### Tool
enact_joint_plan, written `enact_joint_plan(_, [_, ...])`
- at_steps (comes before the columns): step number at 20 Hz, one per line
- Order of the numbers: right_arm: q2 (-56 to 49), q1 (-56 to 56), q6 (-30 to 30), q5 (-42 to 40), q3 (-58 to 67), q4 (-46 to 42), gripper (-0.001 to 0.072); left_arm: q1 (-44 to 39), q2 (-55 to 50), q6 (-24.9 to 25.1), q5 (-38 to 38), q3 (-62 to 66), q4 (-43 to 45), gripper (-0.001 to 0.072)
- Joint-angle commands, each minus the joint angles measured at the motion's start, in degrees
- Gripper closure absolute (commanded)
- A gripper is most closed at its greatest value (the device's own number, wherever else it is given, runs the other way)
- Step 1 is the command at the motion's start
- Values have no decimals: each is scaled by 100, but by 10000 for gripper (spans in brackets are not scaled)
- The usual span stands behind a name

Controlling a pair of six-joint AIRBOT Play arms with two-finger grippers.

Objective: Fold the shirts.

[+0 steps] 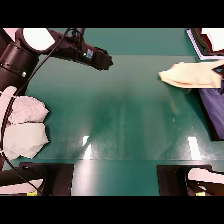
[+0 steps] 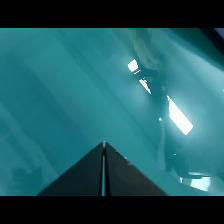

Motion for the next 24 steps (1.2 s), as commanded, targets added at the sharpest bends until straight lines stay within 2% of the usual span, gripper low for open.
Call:
enact_joint_plan(1, [81, -518, -2, -776, -46, 59, 700, -138, 0, -26, 160, -2, 4, 683])
enact_joint_plan(5, [87, -575, -243, -1141, 188, 933, 701, -138, -2, -20, 151, -2, 9, 683])
enact_joint_plan(10, [162, -608, -319, -557, 1285, 920, 701, -138, 0, -4, 149, -2, 11, 683])
enact_joint_plan(13, [409, -660, -293, -363, 1434, 407, 701, -138, -2, -2, 85, -2, 11, 683])
enact_joint_plan(18, [940, -702, -164, 107, 1427, -938, 701, -138, 0, 0, 87, -2, 13, 683])
enact_joint_plan(24, [1128, -1318, 101, 1276, 1384, -1460, 700, -138, 0, 2, 22, -2, 20, 683])
